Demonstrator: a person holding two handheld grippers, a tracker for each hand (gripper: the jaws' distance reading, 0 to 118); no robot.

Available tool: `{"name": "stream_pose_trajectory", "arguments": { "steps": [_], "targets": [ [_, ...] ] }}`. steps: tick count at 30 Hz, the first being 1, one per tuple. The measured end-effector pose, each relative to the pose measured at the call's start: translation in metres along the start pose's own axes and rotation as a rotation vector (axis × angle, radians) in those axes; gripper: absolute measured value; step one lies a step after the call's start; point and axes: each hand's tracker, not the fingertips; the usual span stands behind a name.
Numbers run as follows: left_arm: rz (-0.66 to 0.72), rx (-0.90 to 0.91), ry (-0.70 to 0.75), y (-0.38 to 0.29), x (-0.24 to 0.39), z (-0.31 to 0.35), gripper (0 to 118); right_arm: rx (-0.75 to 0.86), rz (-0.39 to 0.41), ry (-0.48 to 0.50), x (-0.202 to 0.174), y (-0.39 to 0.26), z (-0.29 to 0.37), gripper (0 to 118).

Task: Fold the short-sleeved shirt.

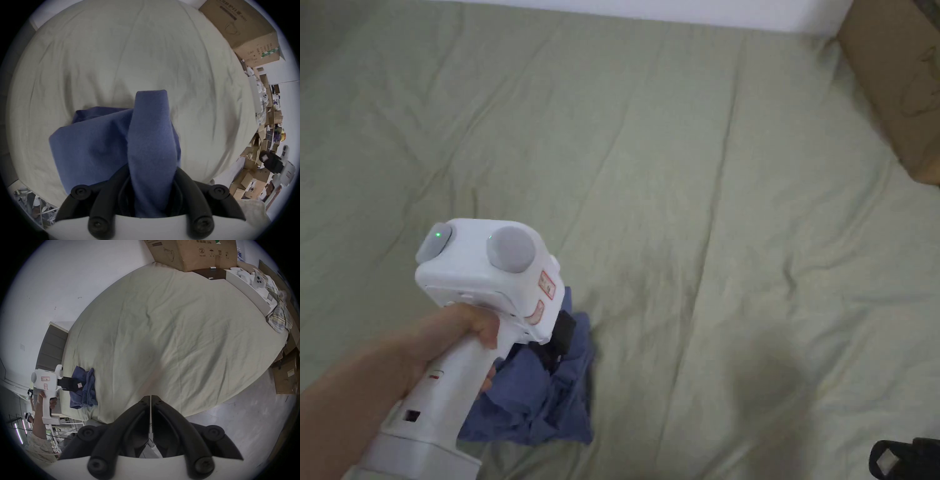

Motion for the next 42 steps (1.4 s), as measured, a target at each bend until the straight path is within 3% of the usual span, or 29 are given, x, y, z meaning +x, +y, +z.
{"name": "stream_pose_trajectory", "arguments": {
  "steps": [1, 3, 4, 6, 8, 14, 15, 16, 17, 18, 29, 34, 42],
  "targets": [
    [0.02, 0.002, -0.008, -0.001, -0.004, 0.005, 45, 0.002, 0.0, 0.0, 0.001, 0.001, 0.001, 2],
    [0.087, 0.03, -0.144, -0.007, -0.012, 0.025, 100, 0.004, -0.002, 0.001, 0.002, 0.002, 0.002, 2],
    [0.117, 0.041, -0.198, -0.009, -0.016, 0.036, 118, 0.005, 0.0, 0.002, 0.002, 0.003, 0.001, 2],
    [0.15, 0.135, -0.242, -0.017, -0.025, 0.068, 110, 0.009, 0.008, 0.006, -0.002, 0.004, 0.0, 2],
    [0.172, 0.263, -0.273, -0.025, -0.04, 0.101, 112, 0.011, 0.018, 0.021, -0.007, 0.002, 0.0, 2],
    [0.301, 0.6, -0.109, -0.055, -0.084, 0.151, 115, 0.006, 0.059, 0.06, -0.024, -0.004, -0.001, 2],
    [0.326, 0.616, -0.079, -0.059, -0.087, 0.15, 110, 0.005, 0.064, 0.063, -0.026, -0.004, -0.001, 2],
    [0.336, 0.643, -0.061, -0.068, -0.091, 0.144, 77, 0.005, 0.07, 0.065, -0.028, -0.005, -0.001, 2],
    [0.344, 0.657, -0.036, -0.074, -0.091, 0.134, 28, 0.004, 0.075, 0.067, -0.03, -0.005, -0.001, 2],
    [0.361, 0.689, 0.015, -0.081, -0.091, 0.121, 1, 0.003, 0.079, 0.068, -0.031, -0.005, -0.001, 2],
    [0.293, 0.433, -0.127, -0.086, -0.021, -0.002, 0, 0.006, 0.094, 0.071, -0.034, 0.0, 0.002, 2],
    [0.314, 0.448, -0.15, -0.088, 0.007, -0.005, 0, 0.008, 0.091, 0.074, -0.031, 0.0, 0.006, 2],
    [0.24, 0.367, -0.162, -0.097, 0.055, -0.034, 0, -0.002, 0.128, 0.06, -0.038, 0.007, 0.009, 2]
  ]
}}
